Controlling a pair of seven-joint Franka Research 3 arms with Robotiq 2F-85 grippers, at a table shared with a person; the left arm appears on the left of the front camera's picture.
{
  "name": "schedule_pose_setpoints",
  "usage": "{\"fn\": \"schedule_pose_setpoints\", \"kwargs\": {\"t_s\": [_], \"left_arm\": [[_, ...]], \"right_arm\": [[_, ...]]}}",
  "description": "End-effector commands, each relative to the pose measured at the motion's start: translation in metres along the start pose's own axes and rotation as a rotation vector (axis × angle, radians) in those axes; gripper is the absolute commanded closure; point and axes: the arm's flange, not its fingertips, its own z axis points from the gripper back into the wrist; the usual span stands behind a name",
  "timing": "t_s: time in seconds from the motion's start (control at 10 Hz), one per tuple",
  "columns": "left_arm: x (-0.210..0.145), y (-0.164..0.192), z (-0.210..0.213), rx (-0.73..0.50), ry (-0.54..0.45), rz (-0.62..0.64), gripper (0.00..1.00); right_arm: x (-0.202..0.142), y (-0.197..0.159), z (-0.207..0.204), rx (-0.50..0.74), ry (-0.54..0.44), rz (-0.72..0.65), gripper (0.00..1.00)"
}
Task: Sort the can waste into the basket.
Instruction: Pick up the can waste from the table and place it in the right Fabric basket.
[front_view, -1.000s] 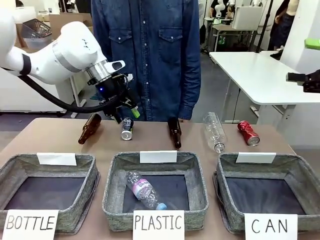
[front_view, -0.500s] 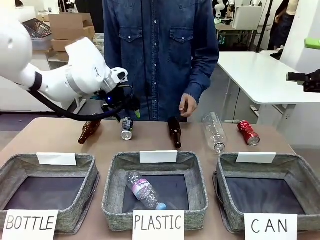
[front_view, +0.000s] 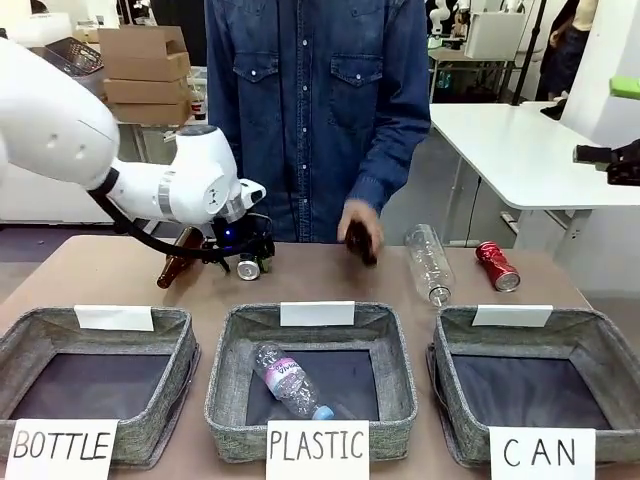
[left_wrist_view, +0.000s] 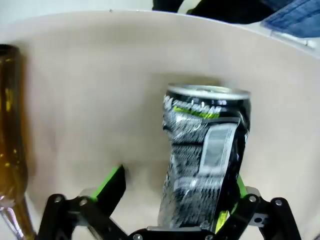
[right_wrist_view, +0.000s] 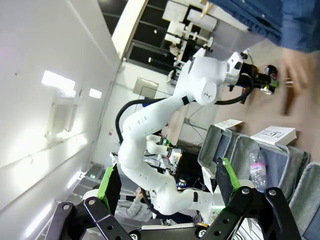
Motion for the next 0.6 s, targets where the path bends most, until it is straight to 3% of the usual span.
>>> {"fn": "schedule_pose_setpoints", "kwargs": {"t_s": [0.0,0.1,0.2,0.4,0.5], "left_arm": [[0.024,-0.024,-0.007,0.002,-0.016,-0.005,0.55],[0.023,-0.025,-0.004,-0.024,-0.062,-0.024,0.60],[0.022,-0.025,-0.001,-0.026,-0.078,-0.019,1.00],[0.022,-0.020,0.005,-0.013,-0.069,-0.003,1.00],[0.020,-0.018,0.010,-0.005,-0.066,-0.003,0.85]], "right_arm": [[0.003,0.000,-0.002,0.026,-0.011,0.029,0.00],[0.003,0.000,-0.002,0.026,-0.011,0.029,0.00],[0.003,0.000,-0.002,0.026,-0.011,0.029,0.00],[0.003,0.000,-0.002,0.026,-0.011,0.029,0.00],[0.003,0.000,-0.002,0.026,-0.011,0.029,0.00]]}}
